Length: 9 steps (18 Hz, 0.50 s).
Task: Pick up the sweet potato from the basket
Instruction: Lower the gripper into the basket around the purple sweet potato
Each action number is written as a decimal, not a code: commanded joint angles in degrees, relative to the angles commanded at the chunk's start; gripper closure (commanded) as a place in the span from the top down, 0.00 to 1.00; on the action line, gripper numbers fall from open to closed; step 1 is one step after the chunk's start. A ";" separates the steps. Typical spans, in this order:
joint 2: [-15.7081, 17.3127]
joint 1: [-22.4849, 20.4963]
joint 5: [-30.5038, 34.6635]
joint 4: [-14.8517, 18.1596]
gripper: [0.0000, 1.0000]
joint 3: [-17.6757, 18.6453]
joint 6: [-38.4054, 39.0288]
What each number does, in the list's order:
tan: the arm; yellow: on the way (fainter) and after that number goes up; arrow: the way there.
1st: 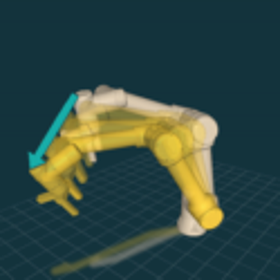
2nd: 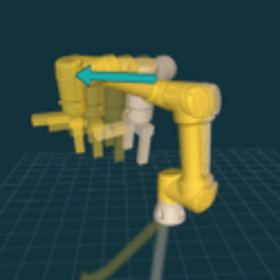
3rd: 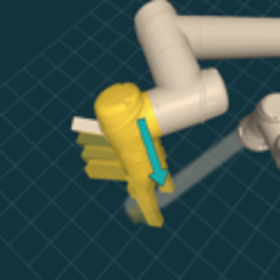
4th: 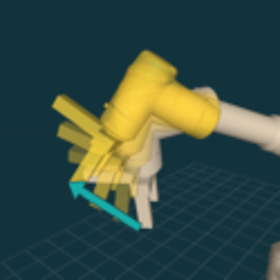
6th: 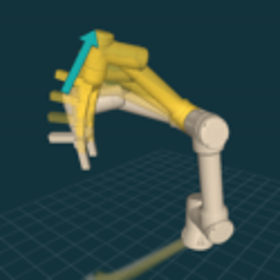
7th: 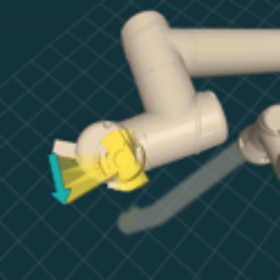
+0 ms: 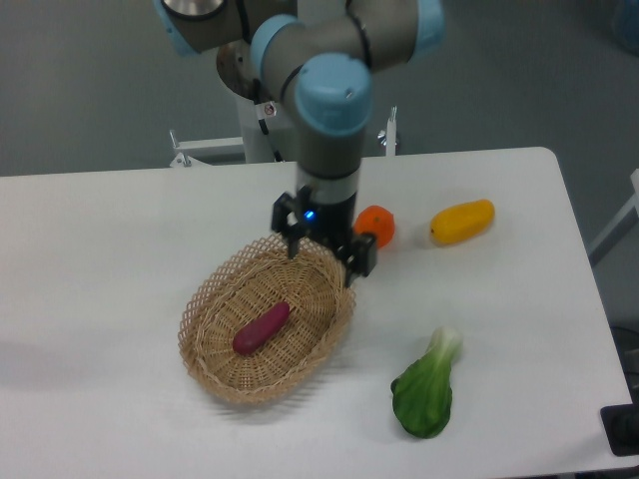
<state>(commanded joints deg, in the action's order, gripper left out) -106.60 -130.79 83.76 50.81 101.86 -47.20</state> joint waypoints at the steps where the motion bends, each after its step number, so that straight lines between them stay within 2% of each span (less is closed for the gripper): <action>1: -0.80 0.44 0.00 -0.10 1.00 0.00 0.09; 9: -5.28 2.82 0.53 -0.80 1.00 0.18 -1.31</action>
<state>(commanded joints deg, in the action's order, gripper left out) -111.88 -127.97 84.28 50.01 102.04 -48.51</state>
